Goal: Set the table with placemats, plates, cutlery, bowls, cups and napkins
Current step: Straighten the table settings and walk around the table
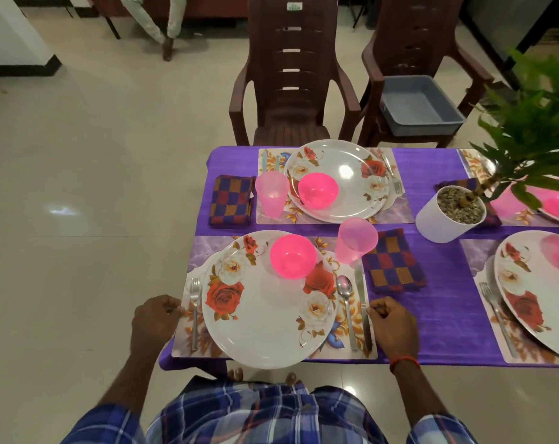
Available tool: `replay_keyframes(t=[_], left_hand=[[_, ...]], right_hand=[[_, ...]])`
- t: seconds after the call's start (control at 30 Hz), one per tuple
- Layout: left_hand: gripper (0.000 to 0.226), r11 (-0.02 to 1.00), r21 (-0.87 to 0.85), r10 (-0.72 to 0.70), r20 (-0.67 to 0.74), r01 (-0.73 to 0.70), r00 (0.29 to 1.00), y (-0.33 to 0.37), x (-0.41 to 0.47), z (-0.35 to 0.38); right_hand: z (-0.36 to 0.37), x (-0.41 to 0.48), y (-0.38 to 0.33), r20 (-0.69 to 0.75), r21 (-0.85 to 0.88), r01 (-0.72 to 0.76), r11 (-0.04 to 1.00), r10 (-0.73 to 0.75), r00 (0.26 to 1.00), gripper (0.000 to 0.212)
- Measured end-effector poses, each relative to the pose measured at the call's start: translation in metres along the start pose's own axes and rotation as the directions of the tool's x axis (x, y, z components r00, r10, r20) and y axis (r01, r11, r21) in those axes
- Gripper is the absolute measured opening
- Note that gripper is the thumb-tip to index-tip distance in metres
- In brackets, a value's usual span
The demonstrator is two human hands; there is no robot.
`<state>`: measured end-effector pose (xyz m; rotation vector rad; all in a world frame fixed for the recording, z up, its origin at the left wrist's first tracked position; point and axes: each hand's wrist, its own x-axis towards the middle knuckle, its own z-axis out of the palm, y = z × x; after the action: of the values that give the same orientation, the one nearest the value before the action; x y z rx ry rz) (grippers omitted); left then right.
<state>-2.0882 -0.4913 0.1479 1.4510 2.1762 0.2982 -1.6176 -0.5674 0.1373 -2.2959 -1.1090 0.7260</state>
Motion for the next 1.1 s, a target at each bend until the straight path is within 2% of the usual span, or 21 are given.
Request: replay_keyframes(t=[0.07, 0.13, 0.23, 0.3, 0.57, 0.73, 0.9, 1.0, 1.1], left_hand=[[0.006, 0.998, -0.048, 0.028, -0.112, -0.033, 0.993, 0.008, -0.013, -0.002], [0.005, 0.991, -0.093, 0.081, -0.147, -0.095, 0.986, 0.016, -0.022, -0.001], [0.01, 0.988, -0.126, 0.089, -0.044, -0.094, 0.995, 0.024, -0.032, 0.008], [0.012, 0.985, -0.155, 0.07, -0.033, -0.075, 0.997, 0.027, -0.038, 0.012], [0.018, 0.994, -0.093, 0.056, -0.038, -0.06, 0.998, 0.014, -0.039, 0.015], [0.017, 0.996, -0.033, 0.083, -0.037, -0.084, 0.996, 0.013, -0.036, 0.018], [0.021, 0.995, 0.002, 0.095, -0.035, -0.095, 0.995, 0.01, -0.039, 0.017], [0.021, 0.993, -0.001, 0.117, -0.036, -0.117, 0.992, 0.009, -0.04, 0.017], [0.01, 0.991, -0.038, 0.121, -0.092, -0.125, 0.988, 0.012, -0.042, 0.015]], right_hand=[[0.004, -0.003, -0.005, -0.045, 0.006, 0.08, 0.997, -0.08, 0.996, 0.005], [0.008, -0.005, -0.017, -0.037, -0.003, 0.168, 0.986, -0.168, 0.985, 0.005], [0.018, -0.008, -0.036, 0.083, -0.007, 0.224, 0.974, -0.223, 0.971, 0.016], [0.027, -0.008, -0.04, 0.121, -0.056, 0.244, 0.968, -0.236, 0.964, 0.021], [0.034, -0.011, -0.044, 0.109, -0.007, 0.252, 0.968, -0.25, 0.962, 0.026], [0.033, -0.014, -0.046, 0.077, 0.001, 0.248, 0.969, -0.248, 0.966, 0.015], [0.018, -0.018, -0.027, -0.001, -0.209, 0.23, 0.95, -0.236, 0.972, 0.024], [0.017, -0.019, -0.016, 0.055, -0.306, 0.239, 0.921, -0.233, 0.971, 0.025], [0.018, -0.021, -0.015, 0.077, -0.314, 0.247, 0.917, -0.235, 0.969, 0.029]])
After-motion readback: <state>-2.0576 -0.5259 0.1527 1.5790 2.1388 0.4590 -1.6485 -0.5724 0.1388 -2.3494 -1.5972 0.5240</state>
